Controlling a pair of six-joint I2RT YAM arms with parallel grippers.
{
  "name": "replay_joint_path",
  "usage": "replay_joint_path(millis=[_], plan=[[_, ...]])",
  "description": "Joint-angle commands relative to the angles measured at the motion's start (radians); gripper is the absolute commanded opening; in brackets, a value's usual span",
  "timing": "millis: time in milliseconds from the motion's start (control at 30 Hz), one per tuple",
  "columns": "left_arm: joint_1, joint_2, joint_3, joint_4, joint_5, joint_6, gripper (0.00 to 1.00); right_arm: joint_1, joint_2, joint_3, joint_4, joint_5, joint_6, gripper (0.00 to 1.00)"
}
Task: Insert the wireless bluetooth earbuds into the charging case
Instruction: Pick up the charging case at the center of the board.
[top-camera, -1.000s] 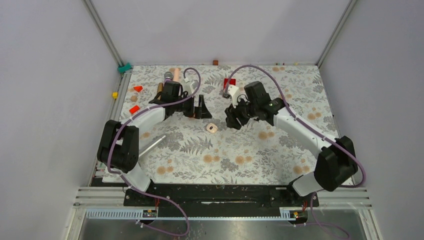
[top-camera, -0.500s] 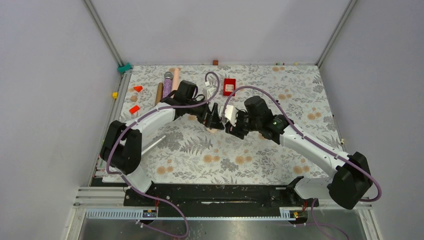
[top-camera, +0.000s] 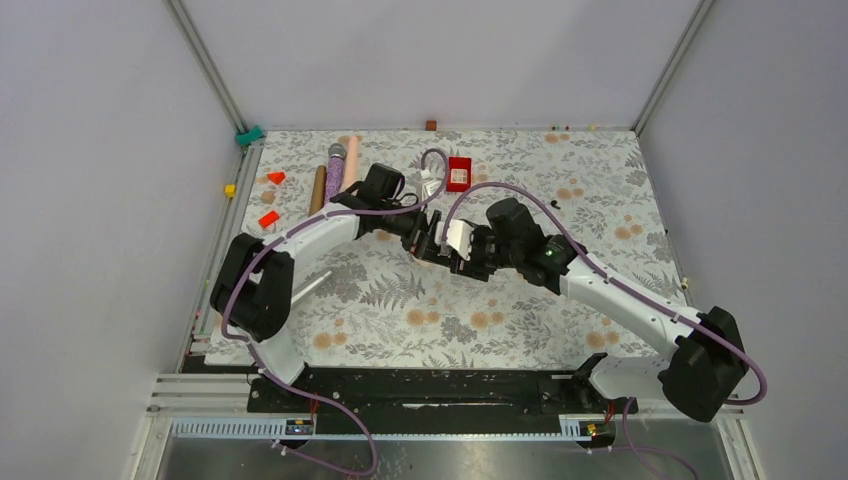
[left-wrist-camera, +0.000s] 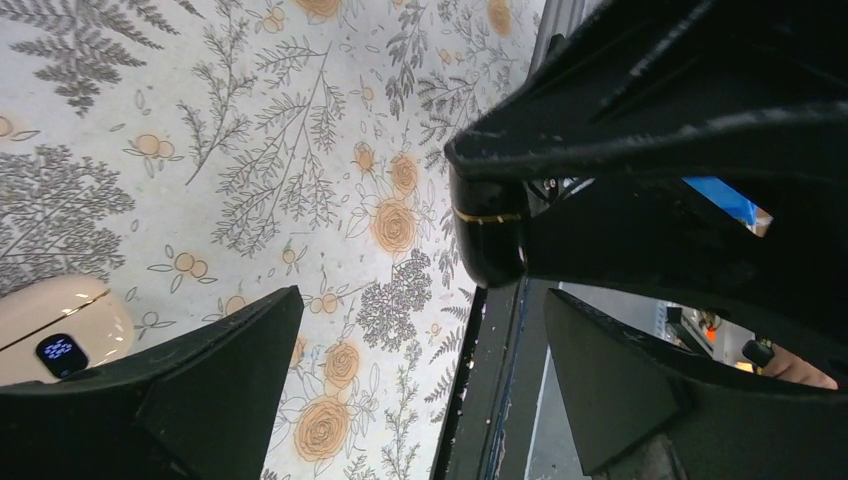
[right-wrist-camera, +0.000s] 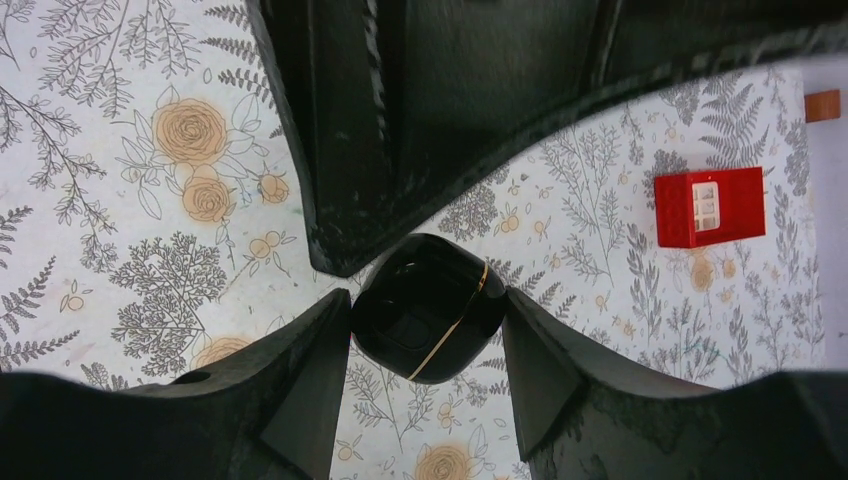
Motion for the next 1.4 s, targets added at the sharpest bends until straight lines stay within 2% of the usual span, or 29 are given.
replay_joint_path(millis=[0, 333, 700, 833, 933, 1067, 1167, 1200, 1233, 1367], plan=[[-0.014, 0.043, 0.05, 0.036, 0.071, -0.03, 0.91, 0.034, -0.027, -0.002, 0.049, 0.021, -0.024, 0.59], [-0.015, 0.058, 0.02, 0.16, 0.096, -0.131, 0.75, 0.063, -0.003, -0.008, 0.067, 0.056, -0.028, 0.59], [-0.025, 0.083, 0.022, 0.17, 0.14, -0.151, 0.44, 0.081, 0.03, -0.009, 0.115, 0.123, -0.011, 0.6], [-0.027, 0.089, 0.025, 0.169, 0.148, -0.154, 0.29, 0.084, 0.032, -0.008, 0.126, 0.139, -0.013, 0.62], [-0.027, 0.091, 0.026, 0.168, 0.153, -0.156, 0.26, 0.084, 0.031, -0.008, 0.134, 0.151, -0.009, 0.63], [-0.027, 0.082, 0.025, 0.167, 0.157, -0.153, 0.24, 0.084, 0.028, 0.011, 0.118, 0.161, 0.005, 0.71], [-0.027, 0.067, 0.027, 0.149, 0.157, -0.131, 0.23, 0.082, 0.018, 0.038, 0.09, 0.167, 0.054, 0.87], [-0.026, 0.06, 0.031, 0.137, 0.158, -0.118, 0.23, 0.081, 0.011, 0.048, 0.072, 0.166, 0.065, 0.96], [-0.025, 0.054, 0.034, 0.119, 0.158, -0.098, 0.23, 0.082, 0.004, 0.058, 0.052, 0.165, 0.072, 0.99], [-0.022, 0.02, 0.073, -0.011, 0.153, 0.034, 0.22, 0.048, -0.049, 0.127, -0.071, 0.086, 0.137, 1.0]])
